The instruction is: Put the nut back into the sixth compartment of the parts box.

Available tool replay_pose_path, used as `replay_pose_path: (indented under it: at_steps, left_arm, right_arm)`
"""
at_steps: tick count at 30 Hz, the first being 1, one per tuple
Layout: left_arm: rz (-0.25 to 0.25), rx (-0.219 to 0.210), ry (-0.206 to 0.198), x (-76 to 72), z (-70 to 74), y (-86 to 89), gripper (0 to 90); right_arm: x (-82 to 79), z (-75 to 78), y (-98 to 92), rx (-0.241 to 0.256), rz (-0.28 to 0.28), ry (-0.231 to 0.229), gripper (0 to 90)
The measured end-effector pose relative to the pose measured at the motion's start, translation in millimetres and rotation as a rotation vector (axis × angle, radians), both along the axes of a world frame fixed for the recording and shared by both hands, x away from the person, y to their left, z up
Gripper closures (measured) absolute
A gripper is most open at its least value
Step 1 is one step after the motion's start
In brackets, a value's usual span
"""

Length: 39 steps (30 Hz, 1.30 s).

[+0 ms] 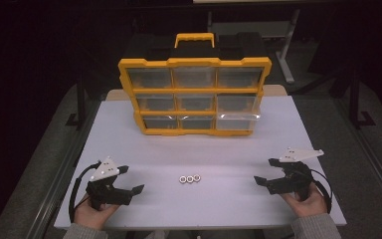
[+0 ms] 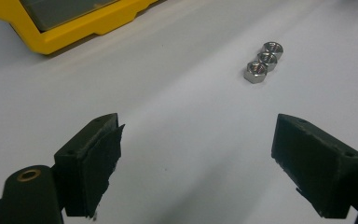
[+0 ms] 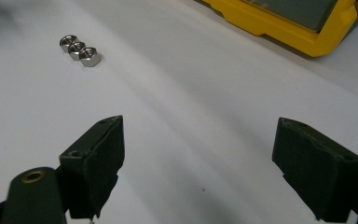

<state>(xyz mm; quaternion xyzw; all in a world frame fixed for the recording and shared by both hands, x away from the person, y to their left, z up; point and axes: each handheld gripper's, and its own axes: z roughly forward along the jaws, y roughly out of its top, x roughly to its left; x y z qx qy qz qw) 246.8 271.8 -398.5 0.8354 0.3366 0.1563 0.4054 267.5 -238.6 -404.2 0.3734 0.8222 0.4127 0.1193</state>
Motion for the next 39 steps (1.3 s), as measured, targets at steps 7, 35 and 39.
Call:
replay_pose_path:
  at_steps: [7,35,39]
  left_arm:
    - [0.007,-0.009,0.002,-0.3,0.4,0.1,15.5]
    - [0.008,-0.003,0.003,1.4,1.1,-0.2,15.6]
    - [0.004,-0.006,0.003,0.7,0.6,-0.9,15.6]
  right_arm:
    - [-0.5,-0.3,2.3,-0.01,0.004,0.0,15.9]
    - [12.6,20.2,42.7,-0.061,0.124,0.06,15.4]
    - [19.7,20.9,60.2,-0.098,0.178,0.072,16.8]
